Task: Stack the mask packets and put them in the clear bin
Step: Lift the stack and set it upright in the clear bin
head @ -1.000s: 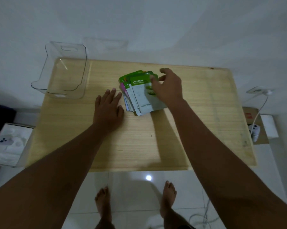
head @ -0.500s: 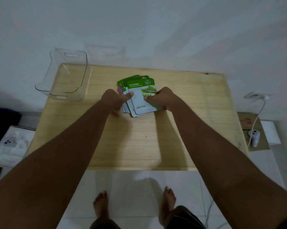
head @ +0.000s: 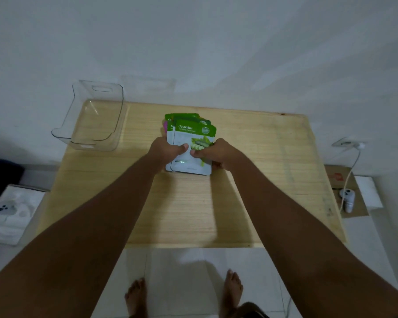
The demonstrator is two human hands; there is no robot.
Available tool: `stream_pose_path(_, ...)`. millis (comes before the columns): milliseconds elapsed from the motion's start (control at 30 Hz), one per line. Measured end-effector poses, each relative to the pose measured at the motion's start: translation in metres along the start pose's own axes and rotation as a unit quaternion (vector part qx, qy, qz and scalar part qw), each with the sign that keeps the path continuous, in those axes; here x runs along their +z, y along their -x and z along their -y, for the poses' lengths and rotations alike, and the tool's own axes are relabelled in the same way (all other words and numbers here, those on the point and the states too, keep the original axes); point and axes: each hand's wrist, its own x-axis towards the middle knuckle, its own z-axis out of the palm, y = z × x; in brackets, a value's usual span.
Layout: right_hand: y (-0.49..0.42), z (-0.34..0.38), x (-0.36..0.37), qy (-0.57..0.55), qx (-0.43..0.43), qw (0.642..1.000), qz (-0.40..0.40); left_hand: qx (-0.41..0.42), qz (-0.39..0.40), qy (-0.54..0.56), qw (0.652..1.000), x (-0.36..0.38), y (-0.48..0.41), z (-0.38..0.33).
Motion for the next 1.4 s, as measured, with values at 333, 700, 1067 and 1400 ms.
stream_pose_path(333,0.022,0.017,-0.007,-0.084,-0.016,0.996,0.01,0.027,0.067,0.124,0.99,-0.009,0.009,-0.015)
stream_pose_path(700,0.046,0.113,0.067,-0.198,-0.049,0.978,0.043,0.024,0.123,0.1,0.987,-0.133,0.019,-0.067)
stream_pose_path(1067,0.013,0.197,0.133,-0.095,-0.3,0.949,0.029,0.17,0.053,-0.009,0.984,-0.26,-0.017,-0.085)
stream_pose_path(1400,-0.056,0.209,0.198,0.062,-0.258,0.95,-0.167,0.238,-0.037,-0.061,0.969,-0.298,-0.078,-0.041)
